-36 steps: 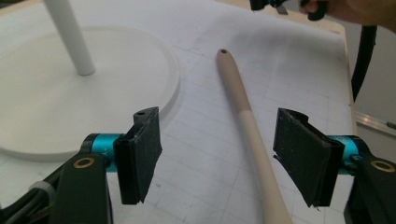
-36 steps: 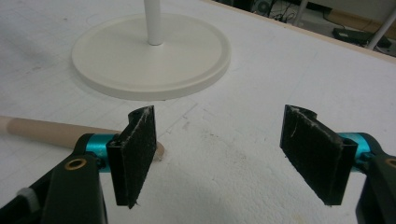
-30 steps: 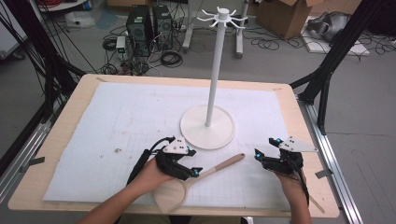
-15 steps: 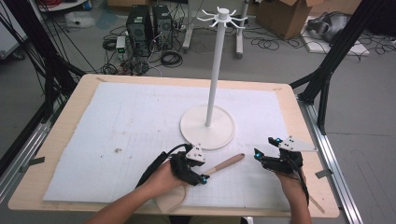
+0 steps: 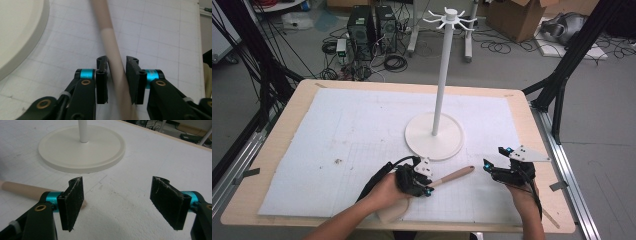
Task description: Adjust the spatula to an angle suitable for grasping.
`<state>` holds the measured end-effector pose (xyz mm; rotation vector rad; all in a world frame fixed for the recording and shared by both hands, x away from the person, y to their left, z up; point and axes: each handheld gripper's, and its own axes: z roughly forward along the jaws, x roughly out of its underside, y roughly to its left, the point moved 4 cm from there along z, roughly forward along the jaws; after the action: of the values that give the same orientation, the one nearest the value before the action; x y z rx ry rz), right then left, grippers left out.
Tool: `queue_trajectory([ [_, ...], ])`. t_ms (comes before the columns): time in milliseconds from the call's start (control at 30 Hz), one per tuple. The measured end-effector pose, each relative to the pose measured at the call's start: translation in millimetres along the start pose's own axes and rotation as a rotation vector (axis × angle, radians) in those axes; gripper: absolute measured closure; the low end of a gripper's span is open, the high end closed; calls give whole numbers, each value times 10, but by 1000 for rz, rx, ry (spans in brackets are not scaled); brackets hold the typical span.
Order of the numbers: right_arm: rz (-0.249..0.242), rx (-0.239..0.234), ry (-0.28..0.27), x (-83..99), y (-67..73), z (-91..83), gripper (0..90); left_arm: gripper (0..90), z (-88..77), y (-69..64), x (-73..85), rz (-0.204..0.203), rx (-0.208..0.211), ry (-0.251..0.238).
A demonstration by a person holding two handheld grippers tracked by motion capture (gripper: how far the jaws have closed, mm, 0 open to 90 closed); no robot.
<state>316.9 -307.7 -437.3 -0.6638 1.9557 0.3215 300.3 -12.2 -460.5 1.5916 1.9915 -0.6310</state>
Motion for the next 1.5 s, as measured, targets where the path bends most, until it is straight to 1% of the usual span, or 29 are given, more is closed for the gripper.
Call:
queue_trajectory([
  [33, 4, 1, 2, 2, -2, -5, 260, 778, -9, 6, 11, 10, 7, -3],
  [67, 0, 4, -3, 0, -12, -6, 260, 770, -23, 4, 27, 49, 14, -2],
  [100, 5, 3, 0, 3, -12, -11, 260, 778, -37, 16, 34, 33, 5, 6],
  [167, 5, 3, -2, 0, -11, -8, 260, 779, -66, 45, 49, 33, 5, -4],
  [300, 8, -5, 4, -3, 12, 0, 260, 780, -133, 80, 91, 69, 12, -13],
  [333, -1, -4, 1, -5, 6, 5, 260, 780, -160, 91, 105, 73, 16, -13],
  [367, 1, -6, 4, -4, 10, 5, 260, 780, -186, 98, 121, 72, 22, -19],
  [400, -1, -6, 3, -5, 9, 7, 260, 779, -217, 114, 136, 83, 22, -21],
  [500, 1, -4, 0, -8, 7, 5, 260, 780, -306, 164, 182, 94, 29, -28],
  [533, 4, -6, 0, -8, 10, 9, 260, 780, -331, 187, 200, 90, 29, -30],
  [567, 4, -5, 1, -6, 12, 14, 260, 780, -340, 197, 213, 89, 29, -32],
  [667, 7, -8, 2, -11, 21, 23, 260, 780, -372, 229, 263, 118, 34, -37],
  [800, 0, -7, 3, -17, 22, 28, 260, 780, -405, 264, 333, 138, 49, -33],
  [933, 10, -7, 4, -15, 21, 22, 260, 780, -411, 280, 399, 165, 69, -30],
  [967, 10, -6, 4, -15, 20, 22, 260, 780, -411, 280, 407, 163, 73, -35],
  [1033, 6, -7, 6, -12, 17, 24, 260, 779, -422, 293, 406, 162, 74, -27],
  [1067, 11, -6, 9, -13, 20, 23, 260, 779, -417, 292, 407, 148, 78, -35],
  [1100, 7, -5, 7, -15, 18, 26, 260, 779, -417, 291, 410, 145, 81, -34],
  [1200, 4, -6, 2, -19, 19, 36, 260, 778, -411, 296, 413, 145, 89, -37],
  [1233, 8, -8, 5, -17, 22, 37, 260, 777, -413, 299, 411, 138, 91, -41],
  [1300, 5, -6, 4, -14, 15, 40, 260, 772, -424, 309, 409, 110, 101, -43],
  [1333, 12, -7, 7, -11, 19, 40, 260, 766, -440, 317, 402, 91, 108, -56],
  [1367, 7, -5, 5, -11, 12, 40, 260, 701, -470, 332, 385, 62, 96, -76],
  [1400, 7, -6, 1, -10, 10, 39, 260, 609, -506, 347, 364, 19, 82, -108],
  [1467, 18, -3, -3, -4, 7, 29, 260, 533, -624, 385, 337, -14, 54, -178],
  [1500, 17, -2, -5, -3, 1, 23, 260, 493, -692, 401, 332, -36, 33, -213],
])
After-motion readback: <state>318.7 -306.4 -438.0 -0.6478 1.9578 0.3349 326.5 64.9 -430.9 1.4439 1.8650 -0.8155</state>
